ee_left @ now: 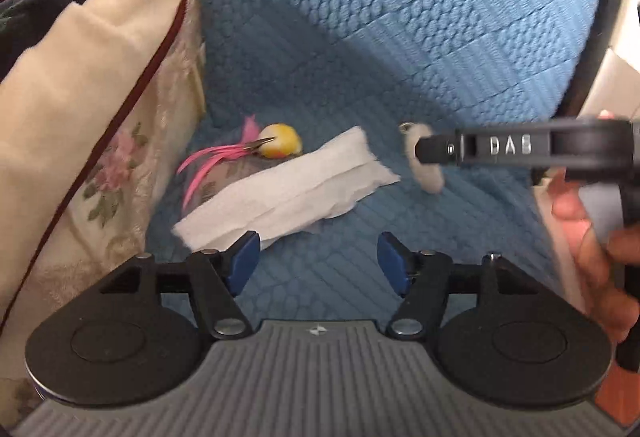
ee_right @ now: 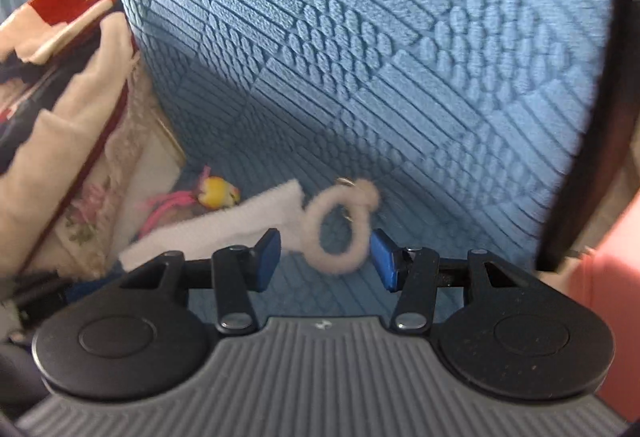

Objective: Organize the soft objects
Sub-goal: 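Lower the left gripper to the white tissue while the right gripper approaches the cream ring toy, then grasp the white tissue with the left gripper while the right gripper grasps the cream ring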

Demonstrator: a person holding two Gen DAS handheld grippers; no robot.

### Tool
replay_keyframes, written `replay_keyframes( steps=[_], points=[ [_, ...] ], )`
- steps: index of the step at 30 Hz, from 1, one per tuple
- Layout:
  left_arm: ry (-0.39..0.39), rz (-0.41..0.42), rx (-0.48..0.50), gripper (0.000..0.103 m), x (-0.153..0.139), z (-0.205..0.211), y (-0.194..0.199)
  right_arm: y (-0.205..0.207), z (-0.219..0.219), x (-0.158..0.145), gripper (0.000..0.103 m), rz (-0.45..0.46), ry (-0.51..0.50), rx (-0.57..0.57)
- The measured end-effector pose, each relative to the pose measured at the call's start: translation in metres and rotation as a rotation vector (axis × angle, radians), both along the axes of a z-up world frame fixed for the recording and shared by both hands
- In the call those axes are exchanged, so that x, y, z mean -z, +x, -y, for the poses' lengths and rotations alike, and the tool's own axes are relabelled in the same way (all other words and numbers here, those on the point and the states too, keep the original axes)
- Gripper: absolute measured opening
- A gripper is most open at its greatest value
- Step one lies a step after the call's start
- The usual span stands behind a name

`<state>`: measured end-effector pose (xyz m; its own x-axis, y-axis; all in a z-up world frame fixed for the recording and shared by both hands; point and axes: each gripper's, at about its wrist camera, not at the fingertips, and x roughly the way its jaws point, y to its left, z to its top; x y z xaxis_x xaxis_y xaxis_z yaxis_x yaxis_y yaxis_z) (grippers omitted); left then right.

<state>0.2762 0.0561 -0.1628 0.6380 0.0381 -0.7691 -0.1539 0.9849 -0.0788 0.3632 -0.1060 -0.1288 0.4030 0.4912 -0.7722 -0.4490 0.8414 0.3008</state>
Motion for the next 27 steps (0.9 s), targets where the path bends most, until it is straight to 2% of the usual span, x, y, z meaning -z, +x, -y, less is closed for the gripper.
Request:
replay_keyframes(
  steps=[4, 8, 11, 15, 19, 22, 24, 25, 26, 27],
  points=[
    [0.032, 0.001, -0.020, 0.071, 0.002, -0.002, 0.001, 0.013, -0.012, 0.008, 0.052, -0.011, 0.018, -0.026],
    [0.054, -0.027, -0.047, 0.072, 0.009, -0.003, 0.005, 0.015, -0.023, 0.014, 0.052, 0.009, -0.023, -0.055],
    [0.070, -0.042, -0.088, 0.072, 0.016, -0.006, 0.007, 0.018, -0.020, 0.018, 0.052, 0.030, -0.040, -0.027],
    [0.102, -0.051, -0.131, 0.072, 0.019, -0.010, 0.006, 0.026, -0.010, 0.024, 0.052, -0.009, -0.019, -0.001],
    [0.115, -0.065, -0.195, 0.072, 0.021, -0.019, 0.004, 0.025, -0.005, 0.023, 0.052, -0.013, 0.010, -0.013],
    [0.081, -0.068, -0.223, 0.072, 0.023, -0.025, 0.003, 0.020, -0.012, 0.024, 0.051, -0.018, 0.012, -0.056],
    [0.062, -0.065, -0.219, 0.069, 0.023, -0.026, 0.001, 0.014, -0.020, 0.026, 0.051, 0.020, -0.032, -0.081],
    [0.063, -0.064, -0.206, 0.065, 0.023, -0.026, 0.001, 0.011, -0.024, 0.026, 0.051, 0.041, -0.048, -0.093],
    [0.066, -0.064, -0.194, 0.055, 0.024, -0.025, 0.002, 0.010, -0.026, 0.027, 0.048, 0.054, -0.059, -0.100],
    [0.069, -0.066, -0.186, 0.052, 0.025, -0.024, 0.002, 0.010, -0.028, 0.028, 0.048, 0.061, -0.064, -0.108]
  ],
)
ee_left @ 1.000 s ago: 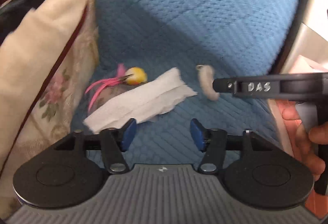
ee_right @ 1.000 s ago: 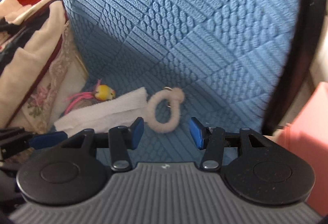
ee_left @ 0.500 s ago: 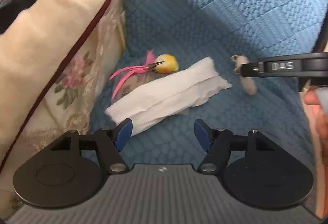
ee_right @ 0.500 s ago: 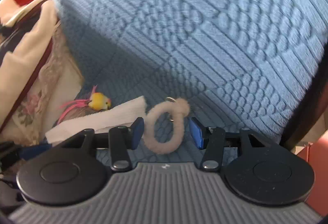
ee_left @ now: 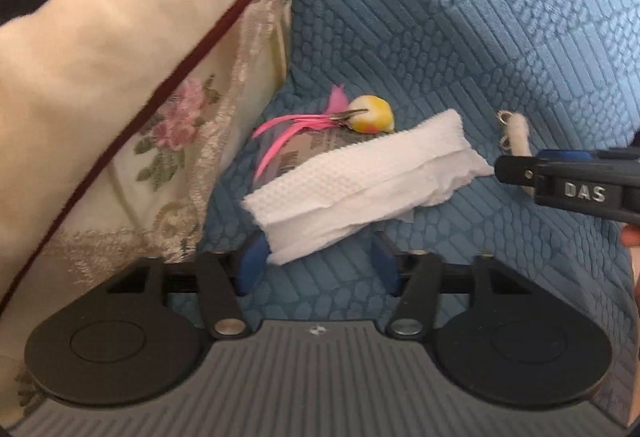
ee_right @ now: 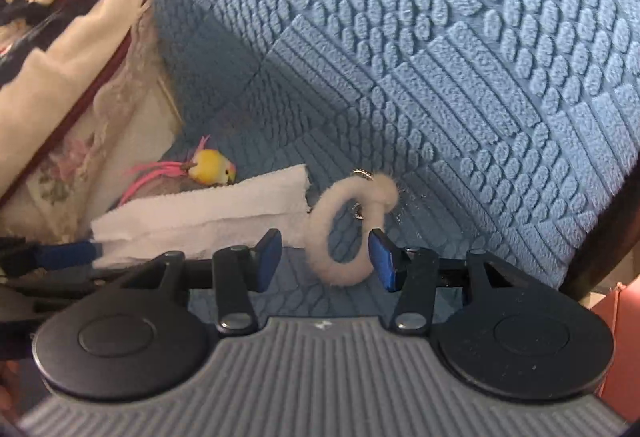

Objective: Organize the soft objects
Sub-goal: 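Grasp the white tissue with the left gripper while the right gripper grasps the cream ring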

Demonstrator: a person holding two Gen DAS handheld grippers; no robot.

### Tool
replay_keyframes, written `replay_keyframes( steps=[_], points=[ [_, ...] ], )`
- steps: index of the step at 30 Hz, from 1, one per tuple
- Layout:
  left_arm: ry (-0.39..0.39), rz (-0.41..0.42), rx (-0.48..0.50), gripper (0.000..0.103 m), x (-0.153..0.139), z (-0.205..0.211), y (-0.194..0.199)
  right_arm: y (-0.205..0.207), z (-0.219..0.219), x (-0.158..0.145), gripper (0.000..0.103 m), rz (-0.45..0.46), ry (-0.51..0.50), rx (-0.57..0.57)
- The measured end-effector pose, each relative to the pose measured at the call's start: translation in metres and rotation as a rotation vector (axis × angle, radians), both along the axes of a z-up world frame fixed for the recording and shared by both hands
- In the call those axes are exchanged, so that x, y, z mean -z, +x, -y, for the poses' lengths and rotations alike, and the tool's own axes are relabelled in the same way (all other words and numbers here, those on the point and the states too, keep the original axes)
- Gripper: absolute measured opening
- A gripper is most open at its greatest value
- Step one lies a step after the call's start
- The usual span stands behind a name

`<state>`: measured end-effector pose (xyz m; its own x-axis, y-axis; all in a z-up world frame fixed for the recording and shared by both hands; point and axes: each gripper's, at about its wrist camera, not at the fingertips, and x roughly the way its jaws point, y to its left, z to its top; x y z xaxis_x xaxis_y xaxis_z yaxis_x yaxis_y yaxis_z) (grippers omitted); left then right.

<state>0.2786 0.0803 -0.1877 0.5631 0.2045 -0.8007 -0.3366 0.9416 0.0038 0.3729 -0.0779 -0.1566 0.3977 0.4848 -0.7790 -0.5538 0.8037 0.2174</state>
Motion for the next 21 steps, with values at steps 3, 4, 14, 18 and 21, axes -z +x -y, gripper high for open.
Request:
replay_keyframes(
  steps=[3, 4, 14, 18, 21],
  points=[
    [0.020, 0.010, 0.033, 0.027, -0.002, 0.006, 0.000, 0.000, -0.005, 0.005, 0.041, 0.013, -0.037, -0.003],
    [0.026, 0.009, 0.041, 0.016, -0.002, 0.007, 0.000, 0.001, -0.005, 0.007, 0.035, 0.011, -0.048, -0.005],
    [0.005, 0.079, 0.092, 0.003, -0.023, 0.016, -0.007, -0.007, -0.001, -0.003, 0.013, 0.037, -0.072, -0.029],
    [-0.049, 0.091, 0.103, 0.003, -0.032, 0.020, -0.014, -0.023, 0.012, -0.021, 0.013, 0.032, -0.037, -0.034],
    [-0.086, 0.100, 0.116, 0.003, -0.039, 0.024, -0.021, -0.037, 0.020, -0.031, 0.013, 0.029, -0.027, -0.028]
  ],
)
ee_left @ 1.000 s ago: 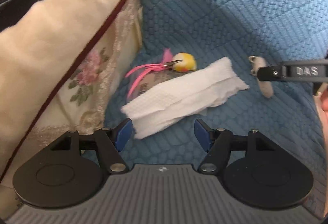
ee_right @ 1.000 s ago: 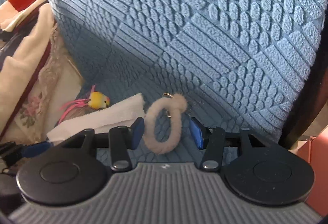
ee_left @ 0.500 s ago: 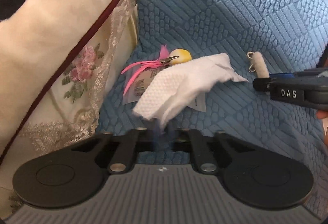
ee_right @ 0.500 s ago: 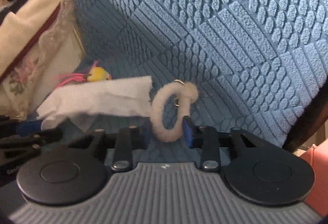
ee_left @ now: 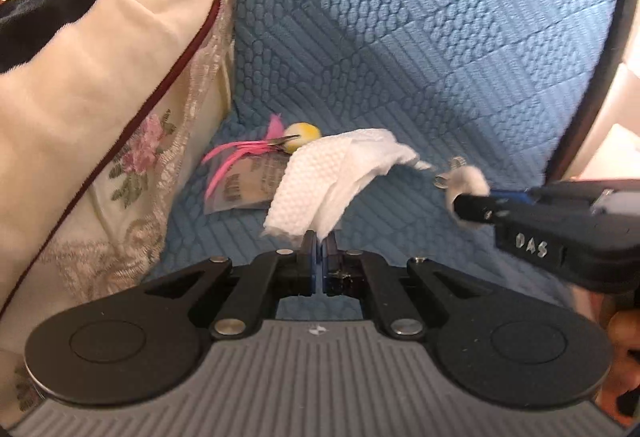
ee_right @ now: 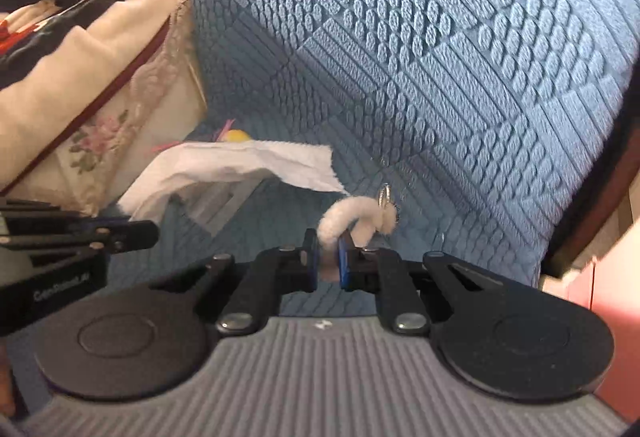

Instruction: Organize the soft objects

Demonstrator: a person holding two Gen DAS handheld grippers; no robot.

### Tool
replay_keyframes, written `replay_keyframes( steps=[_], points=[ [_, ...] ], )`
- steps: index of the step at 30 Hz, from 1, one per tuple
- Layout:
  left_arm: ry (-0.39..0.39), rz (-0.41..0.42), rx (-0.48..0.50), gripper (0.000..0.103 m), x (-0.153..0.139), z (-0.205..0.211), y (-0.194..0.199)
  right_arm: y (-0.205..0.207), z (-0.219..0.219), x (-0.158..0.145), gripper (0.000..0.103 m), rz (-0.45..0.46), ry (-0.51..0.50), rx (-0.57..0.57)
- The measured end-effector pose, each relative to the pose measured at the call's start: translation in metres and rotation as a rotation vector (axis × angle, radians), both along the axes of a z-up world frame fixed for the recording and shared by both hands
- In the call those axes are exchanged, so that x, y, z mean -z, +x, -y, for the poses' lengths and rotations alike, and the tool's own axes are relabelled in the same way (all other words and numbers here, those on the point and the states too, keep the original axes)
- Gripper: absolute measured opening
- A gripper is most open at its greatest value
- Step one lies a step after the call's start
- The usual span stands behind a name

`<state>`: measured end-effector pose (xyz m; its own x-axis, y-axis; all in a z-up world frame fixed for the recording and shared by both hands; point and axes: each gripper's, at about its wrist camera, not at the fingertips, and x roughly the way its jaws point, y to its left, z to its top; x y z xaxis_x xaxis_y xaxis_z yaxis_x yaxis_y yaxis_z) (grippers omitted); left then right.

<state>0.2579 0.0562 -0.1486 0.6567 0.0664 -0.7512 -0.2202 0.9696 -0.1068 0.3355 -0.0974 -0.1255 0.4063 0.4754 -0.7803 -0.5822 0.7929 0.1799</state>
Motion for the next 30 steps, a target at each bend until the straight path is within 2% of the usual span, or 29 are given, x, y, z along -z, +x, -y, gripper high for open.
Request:
replay_keyframes(
  steps=[5, 11, 17, 20, 23, 30],
  points=[
    [-0.061, 0.019, 0.009, 0.003, -0.010, 0.004, -0.014, -0.021, 0.009, -0.013, 0.013, -0.017, 0.006, 0.028],
    [-0.136, 0.043, 0.000, 0.003, -0.019, 0.001, -0.036, -0.027, 0.016, -0.022, 0.013, -0.040, 0.035, 0.077],
    [-0.189, 0.041, 0.028, 0.003, -0.025, 0.001, -0.054, -0.053, 0.016, -0.034, 0.013, -0.046, 0.034, 0.070],
    [-0.202, 0.044, 0.036, 0.003, -0.025, 0.002, -0.061, -0.064, 0.014, -0.036, 0.013, -0.046, 0.008, 0.059],
    [-0.178, 0.041, 0.054, 0.003, -0.025, 0.006, -0.065, -0.076, 0.015, -0.035, 0.013, -0.033, -0.016, 0.059],
    [-0.201, 0.043, 0.084, 0.003, -0.027, 0.013, -0.077, -0.093, 0.026, -0.038, 0.013, -0.041, -0.036, 0.102]
  ],
)
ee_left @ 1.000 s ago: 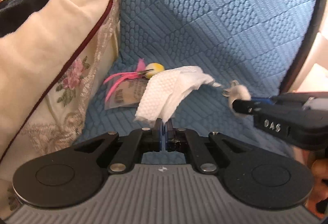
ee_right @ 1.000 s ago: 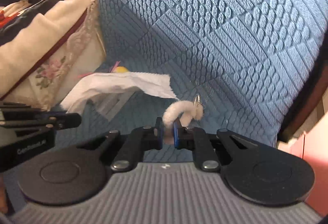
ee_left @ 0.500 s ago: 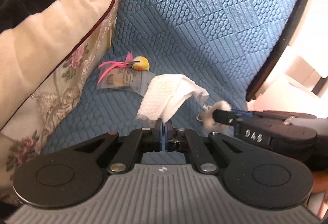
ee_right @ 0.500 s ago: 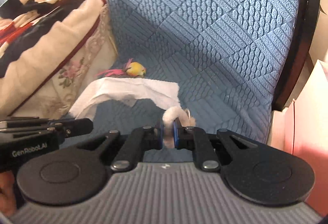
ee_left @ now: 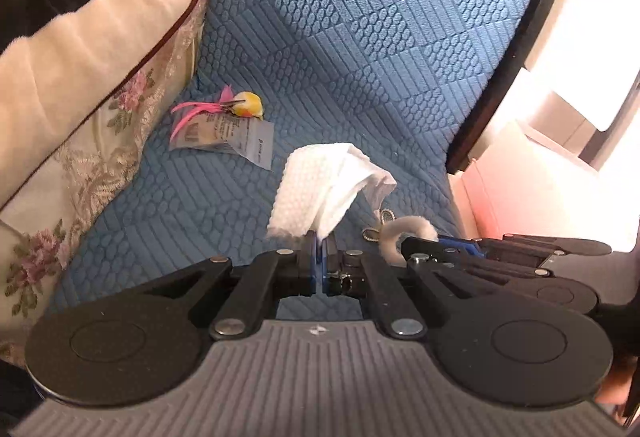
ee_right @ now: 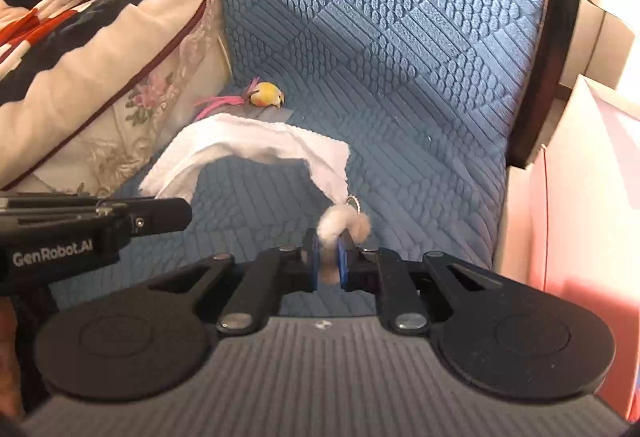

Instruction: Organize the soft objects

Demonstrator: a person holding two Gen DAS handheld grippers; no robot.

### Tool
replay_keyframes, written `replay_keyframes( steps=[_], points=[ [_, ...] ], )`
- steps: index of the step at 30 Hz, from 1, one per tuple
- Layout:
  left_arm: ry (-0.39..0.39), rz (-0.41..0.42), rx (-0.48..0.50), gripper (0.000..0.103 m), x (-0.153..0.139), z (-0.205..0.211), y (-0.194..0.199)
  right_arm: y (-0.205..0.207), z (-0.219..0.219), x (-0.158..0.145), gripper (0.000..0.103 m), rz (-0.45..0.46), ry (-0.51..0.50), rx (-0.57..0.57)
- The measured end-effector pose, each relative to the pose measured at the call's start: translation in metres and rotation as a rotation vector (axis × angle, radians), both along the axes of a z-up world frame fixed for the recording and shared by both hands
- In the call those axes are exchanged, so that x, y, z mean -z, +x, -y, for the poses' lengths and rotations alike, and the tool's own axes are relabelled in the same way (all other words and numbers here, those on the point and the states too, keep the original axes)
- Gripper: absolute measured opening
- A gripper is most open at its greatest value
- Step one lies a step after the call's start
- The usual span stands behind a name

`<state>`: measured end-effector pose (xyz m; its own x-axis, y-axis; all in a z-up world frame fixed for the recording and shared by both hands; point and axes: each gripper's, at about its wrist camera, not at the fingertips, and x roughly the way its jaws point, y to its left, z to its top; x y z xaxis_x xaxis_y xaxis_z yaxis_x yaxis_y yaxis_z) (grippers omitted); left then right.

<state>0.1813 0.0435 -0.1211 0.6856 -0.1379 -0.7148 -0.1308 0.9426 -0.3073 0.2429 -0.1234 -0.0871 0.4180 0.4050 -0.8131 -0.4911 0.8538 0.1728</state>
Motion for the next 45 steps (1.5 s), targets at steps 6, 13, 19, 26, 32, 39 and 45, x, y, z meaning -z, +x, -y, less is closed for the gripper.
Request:
replay_keyframes(
  steps=[6, 13, 19, 26, 32, 39, 45],
  points=[
    [0.010, 0.015, 0.031, 0.003, -0.007, 0.007, -0.013, -0.019, 0.004, -0.008, 0.013, 0.036, -0.035, 0.032],
    [-0.015, 0.011, 0.047, 0.003, -0.006, 0.010, -0.028, -0.034, 0.007, -0.014, 0.013, 0.043, -0.042, 0.050],
    [-0.045, -0.006, 0.056, 0.004, -0.003, 0.013, -0.037, -0.047, 0.013, -0.016, 0.013, 0.024, -0.036, 0.076],
    [-0.069, -0.038, 0.053, 0.017, -0.004, 0.011, -0.039, -0.058, 0.018, -0.019, 0.013, 0.023, -0.044, 0.097],
    [-0.060, -0.041, 0.024, 0.051, -0.003, 0.005, -0.041, -0.058, 0.024, -0.017, 0.013, 0.010, -0.046, 0.125],
    [-0.051, -0.022, 0.019, 0.074, -0.001, 0.004, -0.039, -0.058, 0.029, -0.013, 0.013, 0.007, -0.056, 0.137],
    [-0.039, 0.031, 0.061, 0.073, 0.001, 0.009, -0.032, -0.055, 0.029, -0.009, 0.013, -0.005, -0.051, 0.149]
  ],
)
